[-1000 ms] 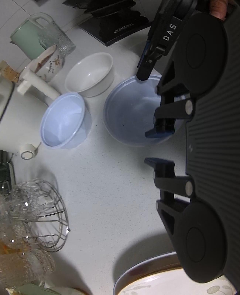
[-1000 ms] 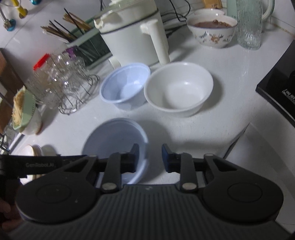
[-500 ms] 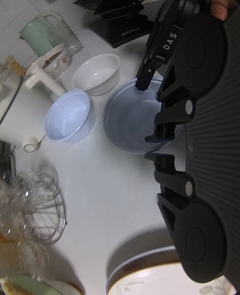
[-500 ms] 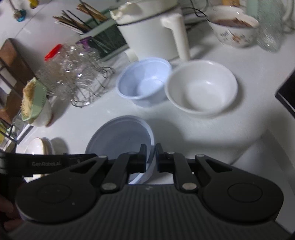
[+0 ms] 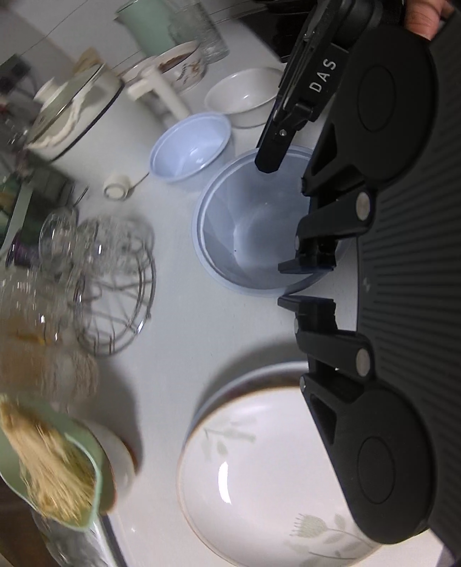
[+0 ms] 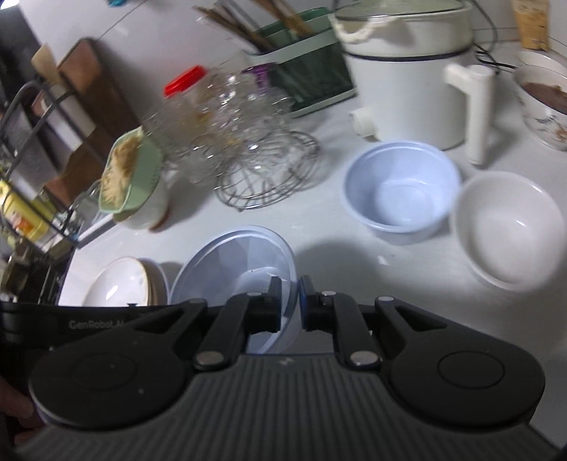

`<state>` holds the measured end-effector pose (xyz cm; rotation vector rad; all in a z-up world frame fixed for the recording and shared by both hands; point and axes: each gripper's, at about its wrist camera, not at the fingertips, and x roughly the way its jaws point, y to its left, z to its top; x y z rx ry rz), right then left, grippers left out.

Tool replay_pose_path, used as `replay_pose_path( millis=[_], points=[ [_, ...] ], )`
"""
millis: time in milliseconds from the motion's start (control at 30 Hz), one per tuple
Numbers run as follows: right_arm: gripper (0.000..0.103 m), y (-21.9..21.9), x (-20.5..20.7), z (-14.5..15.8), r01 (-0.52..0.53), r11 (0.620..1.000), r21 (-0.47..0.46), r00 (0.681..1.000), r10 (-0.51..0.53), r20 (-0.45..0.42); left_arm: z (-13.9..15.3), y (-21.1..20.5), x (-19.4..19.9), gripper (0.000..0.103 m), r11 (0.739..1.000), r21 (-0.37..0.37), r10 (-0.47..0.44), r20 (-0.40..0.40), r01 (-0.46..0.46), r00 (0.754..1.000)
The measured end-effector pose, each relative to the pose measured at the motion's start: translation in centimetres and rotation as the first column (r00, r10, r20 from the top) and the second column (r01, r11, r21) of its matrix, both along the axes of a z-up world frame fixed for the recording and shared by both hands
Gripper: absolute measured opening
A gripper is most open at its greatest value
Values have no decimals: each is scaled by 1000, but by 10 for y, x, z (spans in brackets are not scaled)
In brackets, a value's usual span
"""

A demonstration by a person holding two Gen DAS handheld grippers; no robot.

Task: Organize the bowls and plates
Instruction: 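Carry the light-blue bowl beside the plate stack and lower it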

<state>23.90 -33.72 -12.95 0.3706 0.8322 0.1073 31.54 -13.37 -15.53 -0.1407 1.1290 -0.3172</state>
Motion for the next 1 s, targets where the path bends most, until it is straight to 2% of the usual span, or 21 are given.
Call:
replay_pose_path(
  millis=[100, 333, 567, 633, 767, 1000],
  points=[
    [13, 7, 3, -5, -29, 999, -18, 999, 29, -13, -7, 6, 0, 14, 1000, -10, 23, -6, -23, 1000],
    [14, 11, 3, -26, -28, 1000, -9, 998, 27, -50, -18, 7, -3, 14, 998, -11, 56, 25, -56, 998],
    [15, 9, -3, -28, -8, 1000, -10, 1000, 8, -16, -20, 14, -12, 15, 998, 7, 57, 43, -58, 997],
    [15, 6, -5, -25, 11, 1000, 0, 1000, -11, -8, -19, 18, -14, 19, 998, 10, 68, 42, -69, 997],
    [29, 7, -11, -12, 15, 999, -36, 1000, -14, 18, -3, 26, -26, 32, 995, 8, 99, 61, -100, 993],
    [29, 16, -32, 31, -21, 997, -80, 993, 31, 115, 47, 24, -50, 36, 995, 39, 87, 135, -94, 987]
  ],
)
